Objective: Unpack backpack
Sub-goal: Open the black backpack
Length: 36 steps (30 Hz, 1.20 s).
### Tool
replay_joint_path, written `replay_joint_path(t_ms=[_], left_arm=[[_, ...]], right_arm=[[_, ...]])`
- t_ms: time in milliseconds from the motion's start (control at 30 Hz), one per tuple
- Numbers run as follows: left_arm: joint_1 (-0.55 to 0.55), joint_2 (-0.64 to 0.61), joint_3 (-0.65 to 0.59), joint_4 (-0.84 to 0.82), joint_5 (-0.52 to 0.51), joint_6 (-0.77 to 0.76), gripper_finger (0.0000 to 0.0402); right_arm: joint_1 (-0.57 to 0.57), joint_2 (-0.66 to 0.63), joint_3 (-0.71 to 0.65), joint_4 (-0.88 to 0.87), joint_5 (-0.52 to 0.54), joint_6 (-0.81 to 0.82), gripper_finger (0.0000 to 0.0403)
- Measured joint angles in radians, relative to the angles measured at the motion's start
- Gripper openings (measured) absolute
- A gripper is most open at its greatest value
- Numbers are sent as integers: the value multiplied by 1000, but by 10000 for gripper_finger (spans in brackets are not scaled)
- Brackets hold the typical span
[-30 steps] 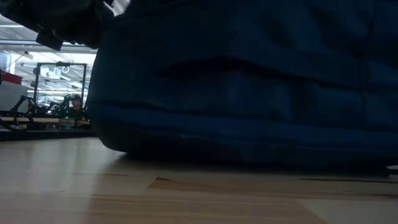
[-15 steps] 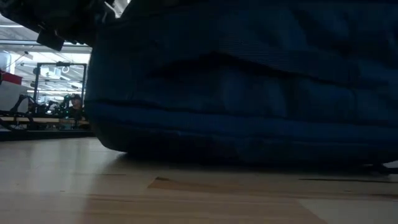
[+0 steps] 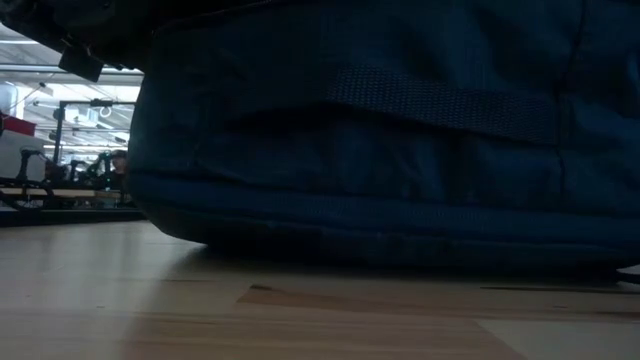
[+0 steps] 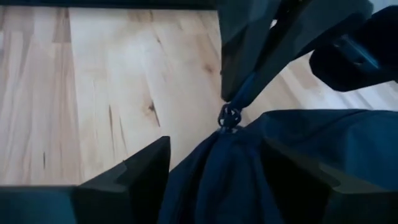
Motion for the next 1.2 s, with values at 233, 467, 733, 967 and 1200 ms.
replay_joint_path(t_ms=[233, 467, 733, 967, 1200], left_arm=[[0, 0, 0, 0, 1, -11, 0], [0, 1, 0, 8, 1, -31, 0], [29, 2, 0, 0, 11, -16, 0], [91, 1, 0, -95, 30, 23, 0], [129, 0, 1, -140, 25, 42, 0]], right_arm=[[0, 2, 0, 2, -46, -19, 102], [0, 4, 0, -10, -68, -22, 9], [14, 4, 1, -13, -55, -18, 2], [46, 2, 1, -23, -28, 13, 0], [96, -10, 26, -109, -4, 91, 0]])
